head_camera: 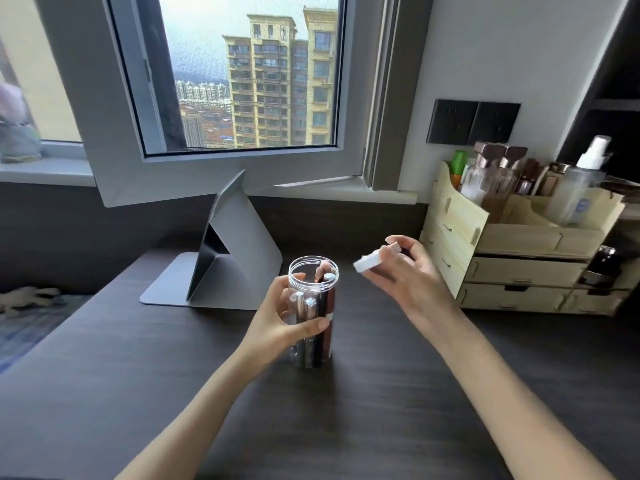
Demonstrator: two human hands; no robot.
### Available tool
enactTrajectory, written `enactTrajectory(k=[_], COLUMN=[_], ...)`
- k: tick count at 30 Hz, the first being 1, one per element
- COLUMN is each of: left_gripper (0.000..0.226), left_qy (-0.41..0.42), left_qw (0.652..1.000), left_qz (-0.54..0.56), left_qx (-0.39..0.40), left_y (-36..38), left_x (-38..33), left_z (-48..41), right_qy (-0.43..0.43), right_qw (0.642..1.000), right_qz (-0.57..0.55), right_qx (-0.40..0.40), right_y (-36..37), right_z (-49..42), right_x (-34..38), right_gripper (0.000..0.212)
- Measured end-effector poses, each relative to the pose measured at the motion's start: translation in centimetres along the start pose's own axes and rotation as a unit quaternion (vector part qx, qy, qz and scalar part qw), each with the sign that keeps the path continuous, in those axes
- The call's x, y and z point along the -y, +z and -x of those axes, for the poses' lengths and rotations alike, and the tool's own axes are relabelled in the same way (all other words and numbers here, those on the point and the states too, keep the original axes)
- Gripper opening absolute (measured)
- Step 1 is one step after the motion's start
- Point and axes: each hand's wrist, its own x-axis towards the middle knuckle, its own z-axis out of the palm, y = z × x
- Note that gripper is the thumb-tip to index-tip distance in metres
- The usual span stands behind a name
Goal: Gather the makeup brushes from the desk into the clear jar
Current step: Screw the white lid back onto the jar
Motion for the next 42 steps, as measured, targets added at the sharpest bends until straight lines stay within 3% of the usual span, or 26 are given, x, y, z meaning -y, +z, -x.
enactTrajectory(k=[2, 6, 12, 19, 21, 24, 25, 27, 29, 30, 32, 35, 36, 39, 40, 42], left_gripper=[0.072, 0.071, 0.068, 0.067, 0.064, 0.064, 0.064, 0.063, 0.064, 0.065, 0.066, 0.068, 0.068, 0.067, 0.067, 0.067], left_qy=[0.0, 0.003, 0.009, 0.016, 0.019, 0.022, 0.024, 0.027, 0.029, 0.03, 0.026, 0.021, 0.021, 0.024, 0.025, 0.025], left_qw=[1.0, 0.999, 0.997, 0.996, 0.996, 0.996, 0.996, 0.995, 0.995, 0.995, 0.995, 0.995, 0.995, 0.995, 0.995, 0.994], left_qz=[-0.016, -0.049, -0.075, -0.089, -0.088, -0.085, -0.087, -0.092, -0.093, -0.094, -0.095, -0.097, -0.098, -0.097, -0.097, -0.1], left_qx=[-0.002, -0.006, -0.011, -0.017, -0.018, -0.017, -0.018, -0.018, -0.017, -0.017, -0.02, -0.022, -0.021, -0.02, -0.021, -0.023], left_y=[-0.1, -0.3, -0.5, -0.5, -0.5, -0.4, -0.4, -0.5, -0.5, -0.5, -0.4, -0.4, -0.4, -0.5, -0.5, -0.6], left_x=[-0.1, -0.2, -0.1, 0.1, 0.2, 0.4, 0.5, 0.4, 0.4, 0.4, 0.3, 0.2, 0.2, 0.3, 0.3, 0.4], left_z=[0.0, 0.0, -0.2, -0.3, -0.3, -0.3, -0.3, -0.3, -0.3, -0.3, -0.3, -0.2, -0.2, -0.3, -0.3, -0.3], right_qy=[-0.027, -0.043, -0.056, -0.071, -0.133, -0.232, -0.229, -0.196, -0.153, -0.152, -0.23, -0.333, -0.331, -0.186, -0.157, -0.188], right_qw=[0.998, 0.994, 0.98, 0.944, 0.899, 0.762, 0.745, 0.757, 0.763, 0.746, 0.694, 0.655, 0.653, 0.731, 0.742, 0.728], right_qz=[-0.051, 0.079, 0.107, 0.25, 0.376, 0.591, 0.614, 0.604, 0.597, 0.615, 0.665, 0.676, 0.678, 0.614, 0.6, 0.614], right_qx=[0.001, 0.054, 0.155, 0.203, 0.182, 0.126, 0.124, 0.155, 0.197, 0.205, 0.15, 0.046, 0.064, 0.231, 0.253, 0.24], right_y=[1.9, 3.9, 3.5, 3.7, 4.0, 4.4, 4.6, 5.0, 5.3, 5.4, 5.5, 5.8, 5.7, 5.6, 5.5, 5.4], right_z=[-0.2, -0.1, -0.2, -0.7, -0.6, 0.0, 0.2, 0.6, 0.8, 1.0, 1.4, 1.3, 1.0, 0.3, 0.1, -0.2], right_x=[0.0, -1.6, -2.3, -0.8, -0.6, -0.3, 0.0, 0.8, 1.6, 1.8, 2.2, 3.0, 2.9, 2.2, 2.0, 1.5], right_gripper=[0.024, 0.025, 0.028, 0.034, 0.041, 0.069, 0.079, 0.092, 0.093, 0.091, 0.09, 0.086, 0.079, 0.061, 0.062, 0.068])
